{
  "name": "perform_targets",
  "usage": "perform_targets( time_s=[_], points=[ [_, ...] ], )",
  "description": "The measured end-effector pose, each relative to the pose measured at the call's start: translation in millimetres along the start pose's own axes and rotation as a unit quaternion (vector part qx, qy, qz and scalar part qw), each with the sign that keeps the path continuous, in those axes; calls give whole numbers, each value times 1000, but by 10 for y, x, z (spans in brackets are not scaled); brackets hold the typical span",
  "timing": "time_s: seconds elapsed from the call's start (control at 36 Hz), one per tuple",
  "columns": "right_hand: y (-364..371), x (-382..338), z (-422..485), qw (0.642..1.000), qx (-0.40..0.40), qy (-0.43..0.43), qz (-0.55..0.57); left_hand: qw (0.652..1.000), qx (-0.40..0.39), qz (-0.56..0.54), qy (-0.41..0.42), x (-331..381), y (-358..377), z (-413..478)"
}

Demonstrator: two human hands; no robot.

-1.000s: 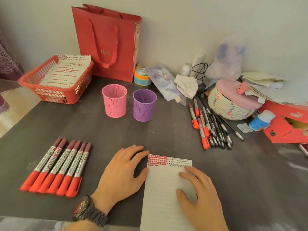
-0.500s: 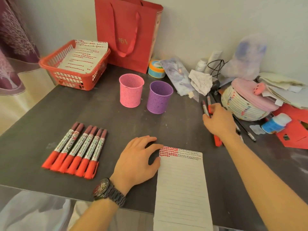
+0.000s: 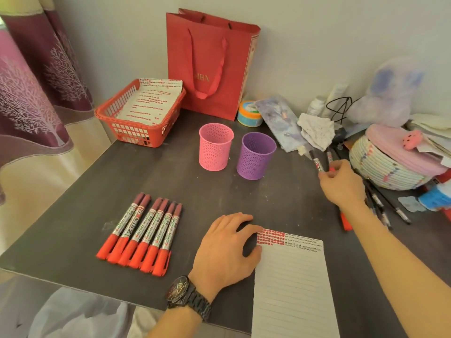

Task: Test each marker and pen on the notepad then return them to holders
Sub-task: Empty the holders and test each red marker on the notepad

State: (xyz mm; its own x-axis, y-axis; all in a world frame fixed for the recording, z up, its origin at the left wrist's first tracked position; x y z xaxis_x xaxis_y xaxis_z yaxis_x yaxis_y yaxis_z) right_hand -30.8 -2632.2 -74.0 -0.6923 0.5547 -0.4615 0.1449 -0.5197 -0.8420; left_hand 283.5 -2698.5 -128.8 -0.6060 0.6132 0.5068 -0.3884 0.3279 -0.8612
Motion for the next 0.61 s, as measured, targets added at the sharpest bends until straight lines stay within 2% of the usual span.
perform_targets(
  time_s=[0.06,0.11,0.25,0.33,0.42,0.61],
  points=[
    [23,-48,-235,988,8,35,151,1000,-2,-1,-4,-11,9,-5],
    [48,-109,-542,955,15,68,288,1000,-6,1,-6,-10,15,-13],
    [39,-348,-1443,839,-8,126,530,1000,-5,5,-6,11,-9,-29],
    [-25,-517,-1891,780,-6,127,612,1000,-9,7,-2,39,-19,-44],
    [-16,-567,-2215,769,8,127,627,1000,-10,-29,-1,73,-84,-70],
    [5,-608,-2611,805,72,119,577,983,-6,-185,-12,201,-227,-431]
  ],
)
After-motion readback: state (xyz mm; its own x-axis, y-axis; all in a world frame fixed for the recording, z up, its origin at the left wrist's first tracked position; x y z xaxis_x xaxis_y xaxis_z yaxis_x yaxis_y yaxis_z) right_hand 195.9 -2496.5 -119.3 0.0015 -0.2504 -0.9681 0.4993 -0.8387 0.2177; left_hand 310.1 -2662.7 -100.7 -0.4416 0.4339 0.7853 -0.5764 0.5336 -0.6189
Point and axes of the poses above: each hand's wrist, its own z-axis towards the middle knuckle, its own y-axis out of the palm, x = y × z, the point moved 10 cm from there along z, towards the middle knuckle, and after that the axes turned 15 degrees about -y, right-handed, at the moved point
